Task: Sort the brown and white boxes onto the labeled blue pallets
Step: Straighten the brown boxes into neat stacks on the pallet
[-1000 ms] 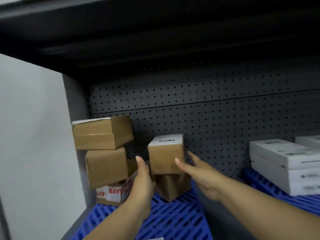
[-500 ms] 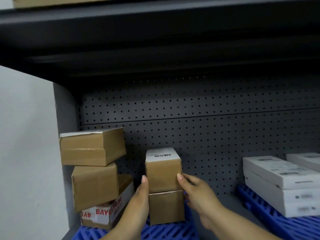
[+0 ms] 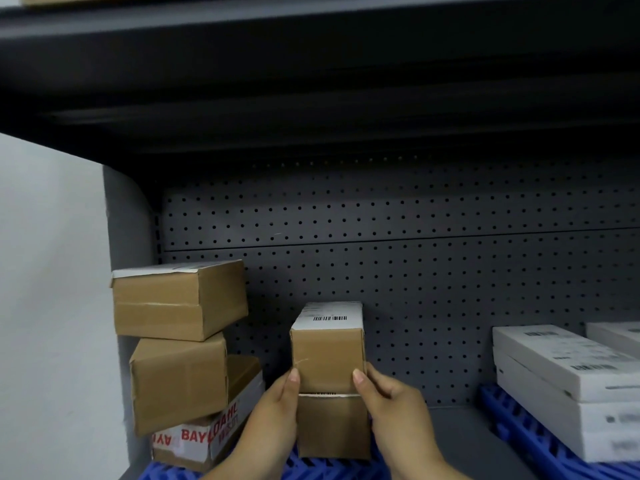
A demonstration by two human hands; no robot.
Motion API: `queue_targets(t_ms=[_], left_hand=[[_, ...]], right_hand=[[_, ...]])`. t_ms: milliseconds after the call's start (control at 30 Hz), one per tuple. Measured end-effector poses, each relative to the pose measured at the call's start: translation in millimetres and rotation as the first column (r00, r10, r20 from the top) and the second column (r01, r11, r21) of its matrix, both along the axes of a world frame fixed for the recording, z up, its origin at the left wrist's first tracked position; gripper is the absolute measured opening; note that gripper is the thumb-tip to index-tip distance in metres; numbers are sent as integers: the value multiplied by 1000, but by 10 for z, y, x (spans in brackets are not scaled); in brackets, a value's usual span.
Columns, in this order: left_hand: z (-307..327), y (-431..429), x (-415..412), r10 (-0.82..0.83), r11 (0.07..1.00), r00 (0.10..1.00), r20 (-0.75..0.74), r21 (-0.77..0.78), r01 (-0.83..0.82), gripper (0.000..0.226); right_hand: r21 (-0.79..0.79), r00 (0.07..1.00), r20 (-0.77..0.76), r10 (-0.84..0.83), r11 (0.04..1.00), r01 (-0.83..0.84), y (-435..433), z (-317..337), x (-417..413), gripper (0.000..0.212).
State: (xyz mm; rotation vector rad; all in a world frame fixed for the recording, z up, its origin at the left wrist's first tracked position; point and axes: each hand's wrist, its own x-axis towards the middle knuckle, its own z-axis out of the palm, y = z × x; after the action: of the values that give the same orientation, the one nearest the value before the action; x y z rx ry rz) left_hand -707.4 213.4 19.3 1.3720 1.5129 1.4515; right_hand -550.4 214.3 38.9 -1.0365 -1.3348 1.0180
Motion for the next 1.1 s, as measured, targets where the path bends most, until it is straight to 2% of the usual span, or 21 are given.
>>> queue_targets(t_ms=[233,333,467,533,633,700,767,833,900,933,967,1000,1067,1100], left_hand=[[4,71,49,35,999,998,-53,6,-35,45],[-1,121,48,26,1000,1000,-18,7,-26,44],[-86,272,-21,21,994,995,98,-106,-10,71],[-160,344,-62,21,993,994,108,-114,-9,73],[48,128,95,58,993,998,16,-107,-56,67],[204,-58,196,112,990,993,-46,-84,-116,57],[258,-241,226,155,986,984,-91,-40,-159,55],[386,-514,288,133,991,986,-101,4,-133,52],[531,-800,306,78,996,997,-28,-41,-79,48],[624,-972,294,60,997,998,28,-59,-58,40],[702,-1126,230,88,996,995,52,-12,-87,38],[784,-1253,133,151,980,987,50,122,-156,40],[872,-1453,-122,356,824,933,55,452,-341,45],[880,-1487,-276,445,750,892,81,511,-420,44]], right_hand=[[4,999,-40,-25,1000,25,109,12,23,36],[-3,999,-39,-20,1000,20,120,12,28,36],[-30,998,-55,-21,999,20,118,14,16,36],[-38,999,-46,-6,999,4,105,27,17,36],[-63,1000,-3,17,998,-17,97,61,36,41],[-66,999,54,4,998,0,64,133,67,55],[39,996,76,-36,999,33,-58,276,117,63],[258,998,60,-17,966,1,-256,495,132,56],[407,996,48,72,909,-85,-428,753,42,47],[431,989,56,134,891,-145,-480,877,-52,45],[422,977,74,201,881,-213,-500,983,-180,45],[386,959,98,267,878,-284,-495,1072,-338,47],[257,925,110,365,888,-381,-444,1208,-691,56],[183,918,99,385,899,-397,-400,1248,-861,61]])
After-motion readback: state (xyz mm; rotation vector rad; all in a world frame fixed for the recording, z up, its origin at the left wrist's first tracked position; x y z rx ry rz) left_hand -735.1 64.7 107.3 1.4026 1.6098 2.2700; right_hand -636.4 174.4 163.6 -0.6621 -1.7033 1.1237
